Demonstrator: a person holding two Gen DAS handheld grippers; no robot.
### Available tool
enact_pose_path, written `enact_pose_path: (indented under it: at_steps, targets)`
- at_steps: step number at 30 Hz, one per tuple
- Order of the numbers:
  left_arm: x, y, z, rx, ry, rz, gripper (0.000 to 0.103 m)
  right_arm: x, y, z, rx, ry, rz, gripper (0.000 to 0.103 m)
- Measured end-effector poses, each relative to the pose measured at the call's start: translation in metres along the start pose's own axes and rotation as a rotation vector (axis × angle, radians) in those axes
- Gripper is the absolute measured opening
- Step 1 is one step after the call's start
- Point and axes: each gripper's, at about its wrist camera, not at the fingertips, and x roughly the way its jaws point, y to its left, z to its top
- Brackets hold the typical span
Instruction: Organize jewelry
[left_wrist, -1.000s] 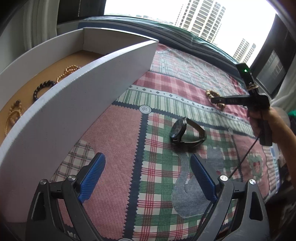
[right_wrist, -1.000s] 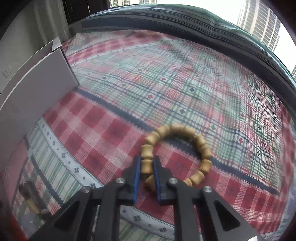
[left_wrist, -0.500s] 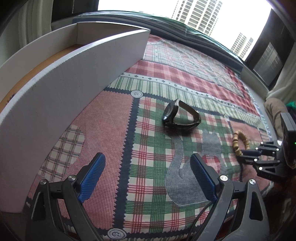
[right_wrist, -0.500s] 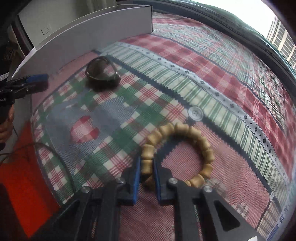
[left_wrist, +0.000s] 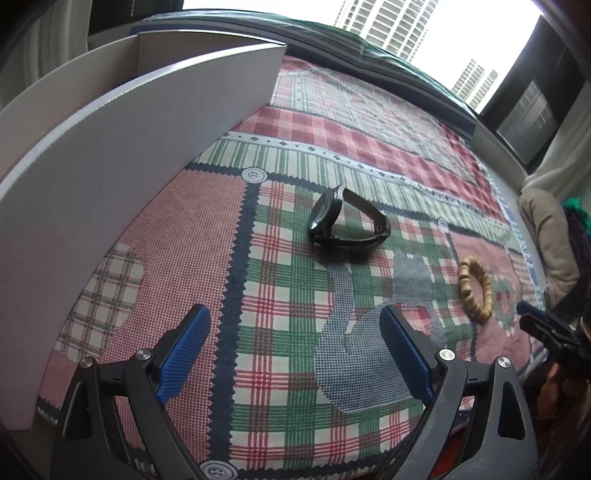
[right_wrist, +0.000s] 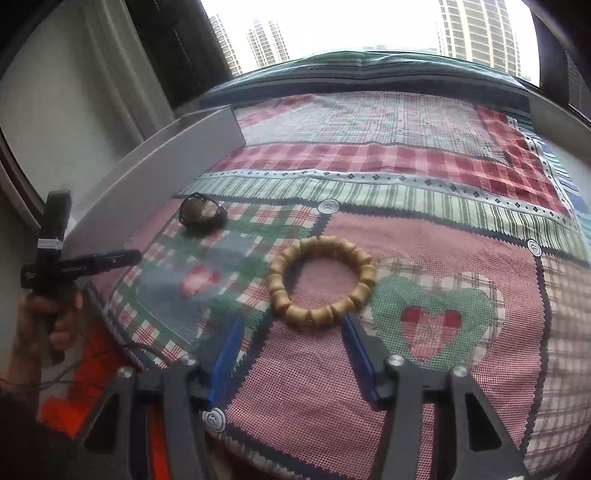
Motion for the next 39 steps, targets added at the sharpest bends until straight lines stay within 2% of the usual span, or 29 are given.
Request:
enact_pose_path:
  at_steps: [2, 6, 8, 10, 12, 13, 14, 15, 16, 19, 25, 32, 39]
  targets:
    - [0.007, -0.007, 0.017, 0.023, -0.002, -0.002, 0.093, 0.0, -0.009, 0.001, 0.063, -0.01, -0.024, 0.056]
    - [0.034, -0.025, 0.045, 0.107, 0.005, 0.055, 0.091, 0.012, -0.025, 0.012, 0.115, 0.003, -0.087, 0.056]
    - [0.05, -0.031, 0.052, 0.142, 0.033, 0.098, 0.075, 0.024, -0.03, 0.021, 0.118, 0.021, -0.115, 0.056]
    - [0.063, -0.035, 0.055, 0.172, 0.055, 0.115, 0.07, 0.036, -0.033, 0.028, 0.108, 0.032, -0.126, 0.056]
    - [0.071, -0.04, 0.056, 0.203, 0.07, 0.139, 0.056, 0.05, -0.031, 0.033, 0.069, 0.056, -0.165, 0.056]
    - [0.074, -0.042, 0.055, 0.221, 0.076, 0.145, 0.031, 0.059, -0.029, 0.035, 0.047, 0.073, -0.188, 0.054]
    - [0.076, -0.043, 0.055, 0.235, 0.083, 0.151, 0.01, 0.068, -0.027, 0.035, 0.017, 0.094, -0.201, 0.046]
    - [0.075, -0.043, 0.055, 0.24, 0.078, 0.164, 0.01, 0.071, -0.021, 0.035, -0.031, 0.087, -0.252, 0.028]
    - [0.072, -0.041, 0.056, 0.237, 0.073, 0.163, 0.009, 0.073, -0.016, 0.036, -0.068, 0.104, -0.279, 0.014]
    - [0.054, -0.039, 0.055, 0.22, 0.049, 0.135, 0.009, 0.057, -0.012, 0.038, -0.05, 0.077, -0.235, 0.014]
    - [-0.003, -0.032, 0.057, 0.173, -0.028, 0.075, 0.009, 0.002, 0.011, 0.051, -0.083, -0.047, -0.237, 0.014]
    - [-0.059, -0.019, 0.061, 0.16, -0.084, 0.079, 0.009, -0.031, 0.049, 0.076, -0.187, -0.143, -0.238, 0.014]
    - [-0.111, 0.009, 0.061, 0.123, -0.131, 0.098, 0.009, -0.037, 0.085, 0.103, -0.287, -0.184, -0.193, 0.014]
